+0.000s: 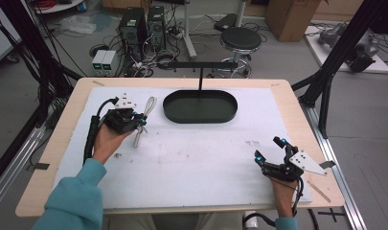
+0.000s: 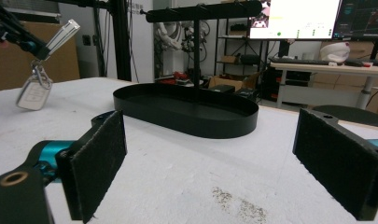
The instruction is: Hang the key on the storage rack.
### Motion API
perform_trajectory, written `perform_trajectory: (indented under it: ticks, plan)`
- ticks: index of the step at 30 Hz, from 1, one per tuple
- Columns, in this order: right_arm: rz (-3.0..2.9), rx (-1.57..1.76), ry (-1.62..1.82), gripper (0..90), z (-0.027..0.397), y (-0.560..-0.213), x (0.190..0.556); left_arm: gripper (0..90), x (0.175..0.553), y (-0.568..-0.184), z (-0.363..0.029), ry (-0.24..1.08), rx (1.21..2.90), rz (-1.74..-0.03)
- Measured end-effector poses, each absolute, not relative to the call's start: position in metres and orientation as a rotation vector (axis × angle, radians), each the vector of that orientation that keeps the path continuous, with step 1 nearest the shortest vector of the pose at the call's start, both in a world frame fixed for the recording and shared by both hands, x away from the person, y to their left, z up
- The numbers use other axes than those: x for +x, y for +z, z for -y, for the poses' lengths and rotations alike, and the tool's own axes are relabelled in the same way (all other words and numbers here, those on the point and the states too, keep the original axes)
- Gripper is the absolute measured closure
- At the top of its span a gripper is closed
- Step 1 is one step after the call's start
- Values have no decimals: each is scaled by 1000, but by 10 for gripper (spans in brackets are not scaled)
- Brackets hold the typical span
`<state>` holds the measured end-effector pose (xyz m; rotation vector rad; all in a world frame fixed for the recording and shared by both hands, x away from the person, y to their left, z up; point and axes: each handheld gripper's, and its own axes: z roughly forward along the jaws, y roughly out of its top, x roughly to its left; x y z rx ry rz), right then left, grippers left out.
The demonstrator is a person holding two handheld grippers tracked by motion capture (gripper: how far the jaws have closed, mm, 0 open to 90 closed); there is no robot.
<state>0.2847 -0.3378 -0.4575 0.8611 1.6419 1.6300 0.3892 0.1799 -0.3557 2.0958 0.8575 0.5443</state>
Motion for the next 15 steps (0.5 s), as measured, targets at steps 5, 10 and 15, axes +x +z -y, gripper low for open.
perform_trajectory:
  ticks: [5,10,15]
  plan:
    - [-1644,862,1631,91,338,-458,285,816,398,-351,-173,549,2071,-849]
    - [-1646,864,1629,91,338,-458,285,816,408,-345,-165,556,2055,-837]
    - [-1644,866,1634,91,338,-458,285,816,418,-336,-157,582,2034,-831]
